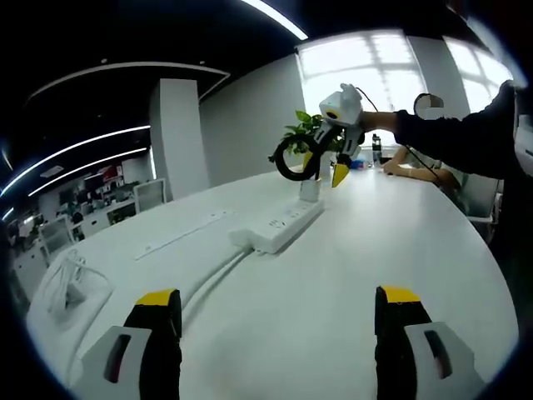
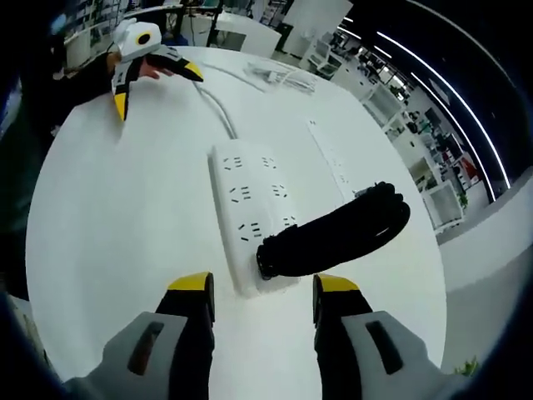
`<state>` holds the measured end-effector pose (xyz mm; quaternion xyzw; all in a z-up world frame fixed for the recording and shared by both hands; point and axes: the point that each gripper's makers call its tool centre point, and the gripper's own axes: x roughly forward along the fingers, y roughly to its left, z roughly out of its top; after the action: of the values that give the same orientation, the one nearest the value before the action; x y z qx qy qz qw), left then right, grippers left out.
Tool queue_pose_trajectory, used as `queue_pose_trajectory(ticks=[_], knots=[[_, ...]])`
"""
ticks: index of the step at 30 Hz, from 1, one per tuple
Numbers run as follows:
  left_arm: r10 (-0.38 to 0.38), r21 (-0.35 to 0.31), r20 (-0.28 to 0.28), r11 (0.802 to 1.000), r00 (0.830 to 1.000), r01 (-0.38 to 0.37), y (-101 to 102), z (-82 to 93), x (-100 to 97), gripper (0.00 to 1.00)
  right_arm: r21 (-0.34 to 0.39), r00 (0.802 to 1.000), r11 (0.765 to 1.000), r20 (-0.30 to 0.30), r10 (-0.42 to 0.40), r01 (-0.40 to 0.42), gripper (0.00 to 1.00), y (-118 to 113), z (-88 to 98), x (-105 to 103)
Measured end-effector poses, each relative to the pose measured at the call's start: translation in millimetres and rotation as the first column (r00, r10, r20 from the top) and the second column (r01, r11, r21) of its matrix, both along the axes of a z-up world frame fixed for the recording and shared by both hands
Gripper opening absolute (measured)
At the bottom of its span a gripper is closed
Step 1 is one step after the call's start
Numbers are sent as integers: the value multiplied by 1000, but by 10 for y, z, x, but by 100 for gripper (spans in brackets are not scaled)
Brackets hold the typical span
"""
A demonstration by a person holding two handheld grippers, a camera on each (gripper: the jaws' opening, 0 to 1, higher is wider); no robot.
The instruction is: Straighten the power strip on the desk, plug the charger into it
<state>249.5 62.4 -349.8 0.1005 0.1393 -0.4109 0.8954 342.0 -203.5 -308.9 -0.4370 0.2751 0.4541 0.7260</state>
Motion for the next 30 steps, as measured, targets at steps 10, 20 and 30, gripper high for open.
queue_pose_trajectory(ticks=[10,20,30], knots=[[1,4,-4,1000,1000,-1,17,-17,3,99,51,999,998,18,-27,26,47,-40,-6,-73],[-3,3,-5,1000,1000,3,6,-15,2,99,105,997,992,31,-68,64,47,-99,12,-101],[-12,0,-2,1000,1000,12,-22,0,-6,99,168,993,980,19,-115,111,48,-195,33,-243]])
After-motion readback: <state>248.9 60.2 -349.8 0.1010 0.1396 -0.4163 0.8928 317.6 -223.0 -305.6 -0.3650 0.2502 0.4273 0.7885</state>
